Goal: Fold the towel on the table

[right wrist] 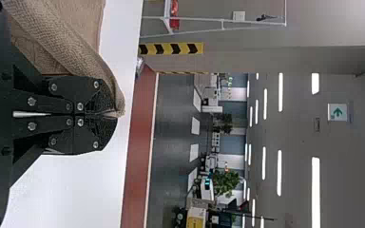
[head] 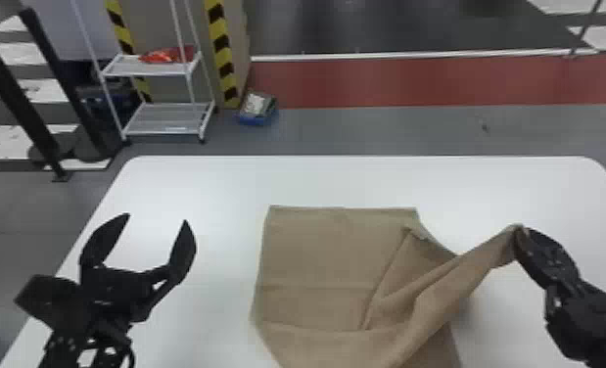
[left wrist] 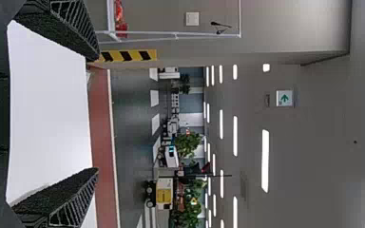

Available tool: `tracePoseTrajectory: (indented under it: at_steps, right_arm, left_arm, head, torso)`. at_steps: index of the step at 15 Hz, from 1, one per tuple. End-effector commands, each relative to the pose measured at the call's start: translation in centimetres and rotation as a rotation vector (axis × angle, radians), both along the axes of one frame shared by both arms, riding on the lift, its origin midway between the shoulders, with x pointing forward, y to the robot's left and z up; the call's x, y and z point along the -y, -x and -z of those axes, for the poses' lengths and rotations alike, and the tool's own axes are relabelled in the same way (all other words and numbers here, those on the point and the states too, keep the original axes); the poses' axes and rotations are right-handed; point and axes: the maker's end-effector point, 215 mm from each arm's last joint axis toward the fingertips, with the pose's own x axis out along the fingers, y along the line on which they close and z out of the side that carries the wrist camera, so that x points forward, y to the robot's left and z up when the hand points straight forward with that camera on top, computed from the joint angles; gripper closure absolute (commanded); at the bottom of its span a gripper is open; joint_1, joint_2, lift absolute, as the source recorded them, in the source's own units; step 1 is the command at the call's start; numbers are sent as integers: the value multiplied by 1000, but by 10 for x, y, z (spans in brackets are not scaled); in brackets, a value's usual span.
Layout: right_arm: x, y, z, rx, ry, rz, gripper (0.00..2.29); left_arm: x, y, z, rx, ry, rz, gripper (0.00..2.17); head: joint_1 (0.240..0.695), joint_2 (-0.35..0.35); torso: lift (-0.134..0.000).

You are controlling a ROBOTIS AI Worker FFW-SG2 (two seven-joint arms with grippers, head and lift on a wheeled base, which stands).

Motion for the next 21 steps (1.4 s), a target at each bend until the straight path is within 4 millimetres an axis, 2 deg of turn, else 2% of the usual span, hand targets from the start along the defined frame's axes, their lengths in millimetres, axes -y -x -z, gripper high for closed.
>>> tracePoseTrajectory:
  at_steps: [1,5,9,10,11,12,15,16,17,19,21]
  right_arm:
    - [43,0,3,2,-2,66,1298]
    - [121,-4,7,-14,-1,178,1298]
    - [216,-25,5,-63,-16,322,1298]
    - [230,-31,-1,-52,-26,342,1298]
    - [235,-33,0,-56,-31,349,1298]
    - [231,-34,3,-62,-32,339,1298]
    - [200,-36,16,-66,-38,295,1298]
    - [189,-36,17,-63,-37,278,1298]
    - [181,-35,19,-63,-34,263,1298]
    - [166,-39,20,-68,-31,230,1298]
    - [149,-43,24,-76,-15,200,1298]
  left_arm:
    - [4,-4,3,-9,-7,6,29]
    - [11,-12,4,-16,-22,16,29]
    - [11,-15,13,-35,-27,22,29]
    - [17,-20,16,-38,-32,34,29]
    - [23,-24,18,-40,-44,45,29]
    - [34,-31,24,-53,-43,67,29]
    - [79,-57,57,-141,-12,177,29]
    - [102,-65,75,-205,-4,226,29]
    - [118,-72,83,-238,-1,262,29]
    - [140,-80,101,-295,10,316,188]
    - [155,-79,109,-319,23,374,265]
  head:
    - [695,27]
    - [695,-55]
    - [695,-163]
    - [695,-182]
    - [695,-227]
    - [695,-247]
    - [695,-277]
    - [695,-280]
    - [695,-285]
    - [695,-297]
    - [695,-303]
  torso:
    - [-114]
    - [-114]
    - [-114]
    - [-114]
    - [-114]
    - [-114]
    - [-114]
    - [-114]
    - [-114]
    - [-114]
    - [-114]
